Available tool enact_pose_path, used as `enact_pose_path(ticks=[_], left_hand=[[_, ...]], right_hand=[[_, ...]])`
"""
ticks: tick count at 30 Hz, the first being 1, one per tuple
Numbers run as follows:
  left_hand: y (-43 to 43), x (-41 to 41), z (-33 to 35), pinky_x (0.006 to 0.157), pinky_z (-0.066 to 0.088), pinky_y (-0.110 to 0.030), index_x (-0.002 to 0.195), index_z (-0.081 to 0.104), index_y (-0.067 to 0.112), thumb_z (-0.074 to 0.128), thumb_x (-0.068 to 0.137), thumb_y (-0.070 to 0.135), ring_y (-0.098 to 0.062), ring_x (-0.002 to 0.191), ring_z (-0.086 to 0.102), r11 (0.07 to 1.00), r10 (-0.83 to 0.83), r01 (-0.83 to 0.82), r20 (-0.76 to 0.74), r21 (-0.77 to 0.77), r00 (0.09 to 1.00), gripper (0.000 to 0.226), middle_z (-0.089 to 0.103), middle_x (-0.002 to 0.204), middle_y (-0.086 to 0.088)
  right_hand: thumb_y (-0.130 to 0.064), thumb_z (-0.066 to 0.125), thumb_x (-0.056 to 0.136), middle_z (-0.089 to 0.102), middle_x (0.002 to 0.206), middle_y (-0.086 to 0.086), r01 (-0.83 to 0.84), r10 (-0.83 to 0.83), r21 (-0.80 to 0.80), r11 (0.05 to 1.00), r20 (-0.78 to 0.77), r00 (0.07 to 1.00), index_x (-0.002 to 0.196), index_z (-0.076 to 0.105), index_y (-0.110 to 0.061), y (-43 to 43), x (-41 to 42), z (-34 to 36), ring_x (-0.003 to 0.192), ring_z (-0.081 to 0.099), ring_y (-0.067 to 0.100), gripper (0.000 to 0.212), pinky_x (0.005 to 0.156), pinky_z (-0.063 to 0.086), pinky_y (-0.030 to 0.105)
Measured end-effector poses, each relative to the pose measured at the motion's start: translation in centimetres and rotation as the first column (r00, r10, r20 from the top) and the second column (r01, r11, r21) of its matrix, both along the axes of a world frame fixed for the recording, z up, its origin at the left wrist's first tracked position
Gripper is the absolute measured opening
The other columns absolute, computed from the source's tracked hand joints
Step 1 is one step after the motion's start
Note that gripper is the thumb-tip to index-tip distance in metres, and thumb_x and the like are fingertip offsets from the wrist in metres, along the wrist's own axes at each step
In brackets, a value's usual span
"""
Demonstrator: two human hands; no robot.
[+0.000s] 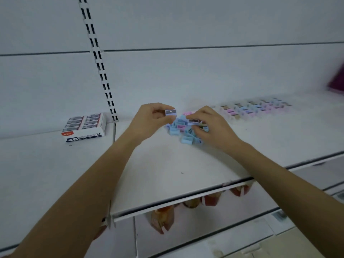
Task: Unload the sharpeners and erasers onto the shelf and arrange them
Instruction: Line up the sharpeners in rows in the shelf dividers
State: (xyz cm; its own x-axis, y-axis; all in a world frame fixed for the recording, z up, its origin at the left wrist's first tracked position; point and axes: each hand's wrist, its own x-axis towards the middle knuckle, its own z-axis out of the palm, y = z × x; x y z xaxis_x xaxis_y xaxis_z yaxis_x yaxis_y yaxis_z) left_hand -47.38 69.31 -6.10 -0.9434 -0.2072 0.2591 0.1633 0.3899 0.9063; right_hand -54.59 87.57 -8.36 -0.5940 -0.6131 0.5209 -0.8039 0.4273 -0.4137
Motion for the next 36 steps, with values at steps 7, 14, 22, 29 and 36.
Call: enact_pose_path(ticks=[7, 14, 22, 29, 36], left_hand=[[6.6, -4.6, 2.1, 0.068, 0.038, -0.002, 0.100, 0.068, 0.014, 0.061, 0.088, 0.026, -0.004, 0.073, 0.056, 0.904, 0.044, -0.116, -0.180, -0.412, 0.983, 0.019, 0.058, 0.096, -0.001], [13.4, -10.8, 1.7, 0.071, 0.036, -0.003, 0.107, 0.065, 0.016, 0.057, 0.090, 0.028, -0.009, 0.081, 0.054, 0.829, 0.078, -0.193, -0.233, -0.525, 0.969, 0.022, 0.060, 0.099, -0.002], [19.4, -14.8, -0.4, 0.076, 0.042, -0.025, 0.104, 0.060, 0.019, 0.056, 0.090, 0.032, -0.010, 0.090, 0.057, 0.746, 0.353, -0.425, -0.236, -0.513, 0.905, 0.019, 0.063, 0.101, 0.007], [19.4, -13.2, -3.1, 0.083, 0.037, -0.032, 0.101, 0.065, 0.009, 0.052, 0.087, 0.034, -0.027, 0.099, 0.055, 0.646, 0.358, -0.359, -0.148, -0.674, 0.922, 0.031, 0.064, 0.102, -0.008], [19.6, -11.9, -2.8, 0.076, 0.042, -0.035, 0.088, 0.065, 0.012, 0.035, 0.075, 0.047, -0.026, 0.087, 0.057, 0.570, 0.326, -0.320, -0.149, -0.757, 0.934, 0.047, 0.066, 0.087, -0.002]], right_hand=[[-0.008, 0.060, 0.085, 0.050, 0.096, -0.003, -0.045, 0.044, -0.014, 0.999, -0.060, 0.997, 0.107, 0.064, -0.011, 5.5, -3.4, 0.7, 0.084, 0.047, 0.004, 0.022, 0.078, 0.037, 0.015], [-0.014, 0.063, 0.084, 0.052, 0.090, -0.004, -0.085, 0.084, -0.008, 0.996, -0.043, 0.996, 0.101, 0.064, -0.010, 14.1, -9.5, 0.4, 0.080, 0.046, 0.004, 0.018, 0.072, 0.036, 0.012], [-0.012, 0.058, 0.085, 0.052, 0.094, 0.002, -0.125, 0.120, -0.170, 0.977, -0.040, 0.992, 0.109, 0.063, -0.002, 19.0, -16.8, 0.7, 0.079, 0.047, 0.004, 0.026, 0.076, 0.034, 0.007], [-0.004, 0.059, 0.083, 0.055, 0.087, 0.000, -0.231, 0.225, -0.226, 0.946, -0.053, 0.973, 0.088, 0.062, -0.002, 17.0, -17.5, -0.9, 0.084, 0.055, 0.019, 0.005, 0.077, 0.040, 0.025], [-0.011, 0.065, 0.076, 0.063, 0.080, 0.007, -0.280, 0.264, -0.039, 0.959, -0.233, 0.936, 0.078, 0.064, -0.008, 17.1, -17.6, -2.3, 0.077, 0.057, 0.026, 0.004, 0.068, 0.034, 0.028]])
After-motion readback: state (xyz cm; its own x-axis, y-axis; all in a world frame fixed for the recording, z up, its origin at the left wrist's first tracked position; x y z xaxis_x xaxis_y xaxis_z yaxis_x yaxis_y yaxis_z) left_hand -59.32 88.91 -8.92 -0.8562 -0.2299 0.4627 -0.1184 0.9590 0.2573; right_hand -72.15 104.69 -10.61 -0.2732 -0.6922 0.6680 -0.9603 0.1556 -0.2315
